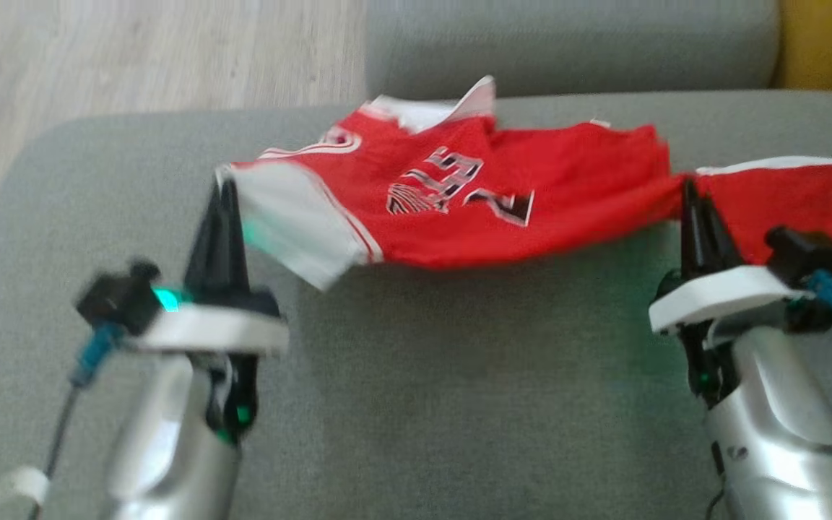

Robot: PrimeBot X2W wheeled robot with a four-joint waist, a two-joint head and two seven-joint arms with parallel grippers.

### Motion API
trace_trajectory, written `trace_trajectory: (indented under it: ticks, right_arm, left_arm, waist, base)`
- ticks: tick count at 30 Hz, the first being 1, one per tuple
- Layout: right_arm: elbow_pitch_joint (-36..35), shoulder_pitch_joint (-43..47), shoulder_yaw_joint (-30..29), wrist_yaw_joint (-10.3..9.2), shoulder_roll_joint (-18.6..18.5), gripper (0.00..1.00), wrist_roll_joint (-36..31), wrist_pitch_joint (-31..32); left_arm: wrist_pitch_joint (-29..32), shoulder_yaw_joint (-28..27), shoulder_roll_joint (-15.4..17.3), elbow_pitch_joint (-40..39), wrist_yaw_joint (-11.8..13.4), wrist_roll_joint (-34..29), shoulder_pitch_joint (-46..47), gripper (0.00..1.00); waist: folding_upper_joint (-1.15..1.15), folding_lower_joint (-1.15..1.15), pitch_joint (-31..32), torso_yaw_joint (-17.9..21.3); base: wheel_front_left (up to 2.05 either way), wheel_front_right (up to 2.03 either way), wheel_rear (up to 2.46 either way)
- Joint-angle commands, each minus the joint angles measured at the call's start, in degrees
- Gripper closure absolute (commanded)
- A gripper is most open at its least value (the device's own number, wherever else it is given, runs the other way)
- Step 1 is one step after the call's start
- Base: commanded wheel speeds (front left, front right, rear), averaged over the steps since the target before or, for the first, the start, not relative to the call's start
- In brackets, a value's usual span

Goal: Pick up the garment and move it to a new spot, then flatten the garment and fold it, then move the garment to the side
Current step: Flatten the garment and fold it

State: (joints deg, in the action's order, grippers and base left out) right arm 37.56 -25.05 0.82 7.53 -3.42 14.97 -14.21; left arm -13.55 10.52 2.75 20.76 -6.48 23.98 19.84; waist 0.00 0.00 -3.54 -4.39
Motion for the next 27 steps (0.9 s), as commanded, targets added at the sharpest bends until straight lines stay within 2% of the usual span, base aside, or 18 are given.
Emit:
trace_trajectory:
  ticks: [1,6,9,13,18,23,24,27]
  right_arm:
    - [-4.0,-1.3,1.7,-0.04,-0.4,1.0,0.5,-0.8]
    - [-15.9,-2.3,3.4,-0.04,-4.4,1.0,3.8,0.9]
    - [-23.7,-2.4,3.3,-0.04,-6.5,1.0,5.4,3.8]
    - [-34.2,-1.0,1.0,-0.04,-7.7,1.0,6.8,8.8]
    - [-45.1,0.5,-2.5,-0.04,-6.2,1.0,6.5,16.4]
    - [-49.6,-2.6,-2.5,-0.04,-5.2,1.0,4.2,23.4]
    - [-48.5,-6.1,-1.9,-0.04,-4.9,1.0,4.2,25.1]
    - [-43.3,-14.2,-0.5,-0.04,-5.1,1.0,4.4,26.3]
  left_arm:
    - [0.2,-2.5,0.6,-3.7,-0.3,1.4,5.5,1.0]
    - [2.4,-4.7,0.3,-10.9,-0.3,9.2,11.1,1.0]
    - [4.0,-5.4,0.2,-17.1,0.6,13.6,13.4,1.0]
    - [7.6,-6.0,0.2,-26.2,3.5,16.9,15.0,1.0]
    - [15.3,-5.6,1.9,-33.5,7.1,17.6,17.6,1.0]
    - [20.4,-5.6,6.2,-29.3,8.0,15.4,23.7,1.0]
    - [21.4,-5.5,7.7,-25.1,7.4,14.8,27.4,1.0]
    - [20.6,-6.3,9.2,-17.3,6.4,14.1,34.2,1.0]
  waist:
    - [0.0,0.0,1.8,0.4]
    - [0.0,0.0,4.4,0.8]
    - [0.0,0.0,5.0,1.0]
    - [0.0,0.0,4.9,0.7]
    - [0.0,0.0,2.7,0.1]
    - [0.0,0.0,-2.5,0.2]
    - [0.0,0.0,-5.5,0.5]
    - [0.0,0.0,-10.3,1.0]
  base:
    - [0.0,0.0,0.0]
    - [0.0,0.0,0.0]
    - [0.0,0.0,0.0]
    - [0.0,0.0,0.0]
    - [0.0,0.0,0.0]
    - [0.0,0.0,0.0]
    - [0.0,0.0,0.0]
    - [0.0,0.0,0.0]
